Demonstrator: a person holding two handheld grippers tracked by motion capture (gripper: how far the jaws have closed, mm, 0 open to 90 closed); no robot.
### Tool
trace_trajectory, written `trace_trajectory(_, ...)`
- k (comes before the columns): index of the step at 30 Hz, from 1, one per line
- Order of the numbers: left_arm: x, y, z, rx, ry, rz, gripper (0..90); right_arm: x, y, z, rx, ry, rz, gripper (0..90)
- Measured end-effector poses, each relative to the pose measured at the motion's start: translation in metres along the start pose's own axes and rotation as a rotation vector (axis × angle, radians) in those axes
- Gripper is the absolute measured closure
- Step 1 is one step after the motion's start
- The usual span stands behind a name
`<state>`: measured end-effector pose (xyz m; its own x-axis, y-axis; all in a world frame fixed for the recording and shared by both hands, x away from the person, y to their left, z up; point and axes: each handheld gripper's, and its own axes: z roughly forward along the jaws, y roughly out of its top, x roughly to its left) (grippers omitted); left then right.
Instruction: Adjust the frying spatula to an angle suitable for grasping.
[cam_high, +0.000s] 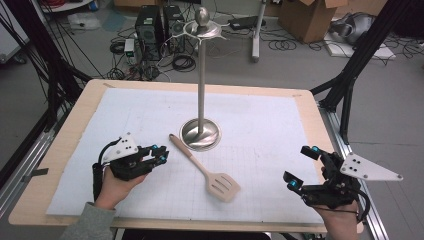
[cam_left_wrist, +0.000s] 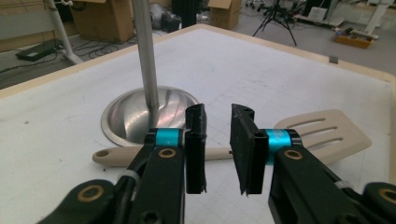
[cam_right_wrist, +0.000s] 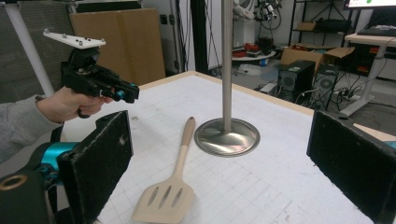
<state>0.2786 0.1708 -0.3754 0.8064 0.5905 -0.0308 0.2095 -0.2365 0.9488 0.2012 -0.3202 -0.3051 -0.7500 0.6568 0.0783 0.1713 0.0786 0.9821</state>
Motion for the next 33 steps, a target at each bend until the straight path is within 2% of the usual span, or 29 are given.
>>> trace_trajectory(7,0.001,-0.005,0.01,0.024,0.007,0.003,86.2,0.0,0.0,-0.002,0.001,-0.001,0.008,6.0)
trace_trajectory(8,0.002,-0.006,0.011,0.028,0.011,0.009,87.0,0.0,0.0,-0.002,0.001,0.001,0.007,6.0)
trace_trajectory(9,0.0,-0.006,0.013,0.021,-0.002,0.028,87.5,-0.001,0.0,-0.002,0.001,0.002,0.006,6.0)
trace_trajectory(11,-0.001,-0.006,0.014,0.017,-0.003,0.03,88.5,-0.001,0.0,-0.002,0.004,-0.002,0.007,6.0)
trace_trajectory(15,0.0,-0.004,0.024,0.024,0.002,0.022,89.4,-0.002,-0.001,-0.002,0.006,-0.008,0.009,6.0)
trace_trajectory(16,0.0,-0.005,0.027,0.03,-0.004,0.012,89.4,-0.002,-0.001,-0.002,0.006,-0.008,0.009,6.0)
trace_trajectory(17,0.002,-0.007,0.033,0.045,-0.014,-0.017,89.3,-0.002,-0.002,-0.002,0.011,-0.011,0.007,6.0)
trace_trajectory(20,0.003,-0.009,0.041,0.068,-0.016,-0.015,89.4,-0.001,-0.002,-0.003,0.009,-0.009,0.009,6.0)
trace_trajectory(25,0.004,-0.011,0.048,0.079,-0.012,-0.02,89.5,-0.002,-0.001,-0.006,0.0,-0.017,0.002,6.0)
trace_trajectory(26,0.004,-0.012,0.05,0.081,-0.014,-0.022,89.5,-0.001,-0.001,-0.006,0.013,-0.032,-0.003,6.0)
trace_trajectory(27,0.004,-0.012,0.053,0.083,-0.021,-0.042,89.5,-0.001,-0.001,-0.006,0.018,-0.033,-0.004,6.0)
trace_trajectory(33,0.005,-0.015,0.065,0.104,-0.022,-0.047,89.5,-0.001,-0.002,-0.004,0.027,-0.027,-0.004,6.0)
